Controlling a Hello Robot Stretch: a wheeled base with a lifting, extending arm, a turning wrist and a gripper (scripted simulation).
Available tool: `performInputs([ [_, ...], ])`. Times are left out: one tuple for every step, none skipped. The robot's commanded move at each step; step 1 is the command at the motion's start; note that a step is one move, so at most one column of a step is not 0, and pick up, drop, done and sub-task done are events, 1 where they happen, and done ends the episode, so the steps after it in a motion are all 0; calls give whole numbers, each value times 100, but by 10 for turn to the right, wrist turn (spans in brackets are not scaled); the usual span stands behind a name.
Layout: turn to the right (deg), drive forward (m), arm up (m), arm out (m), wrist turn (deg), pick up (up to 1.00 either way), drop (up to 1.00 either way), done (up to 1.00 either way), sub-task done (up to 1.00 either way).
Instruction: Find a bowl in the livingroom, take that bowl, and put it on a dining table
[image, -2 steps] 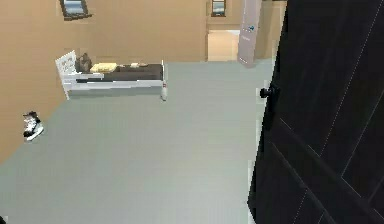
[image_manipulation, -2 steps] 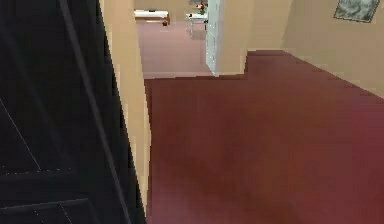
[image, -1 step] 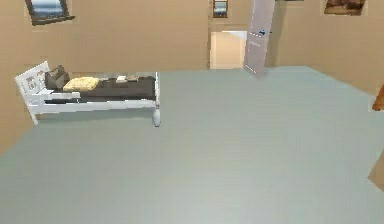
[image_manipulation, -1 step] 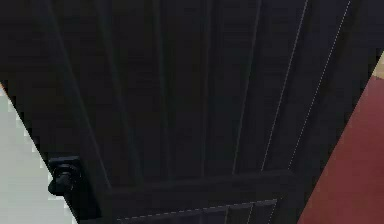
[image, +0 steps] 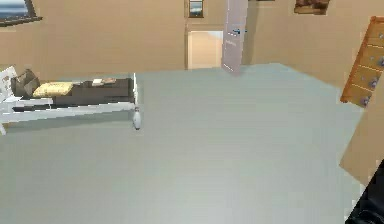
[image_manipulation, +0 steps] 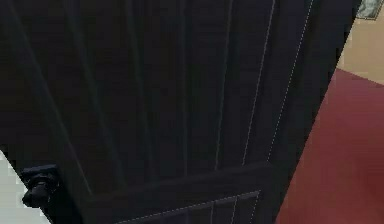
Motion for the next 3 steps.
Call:
performInputs([
  [0,100,0,0,0,0,0,0,0],
  [0,100,0,0,0,0,0,0,0],
  [30,0,0,0,0,0,0,0,0],
])
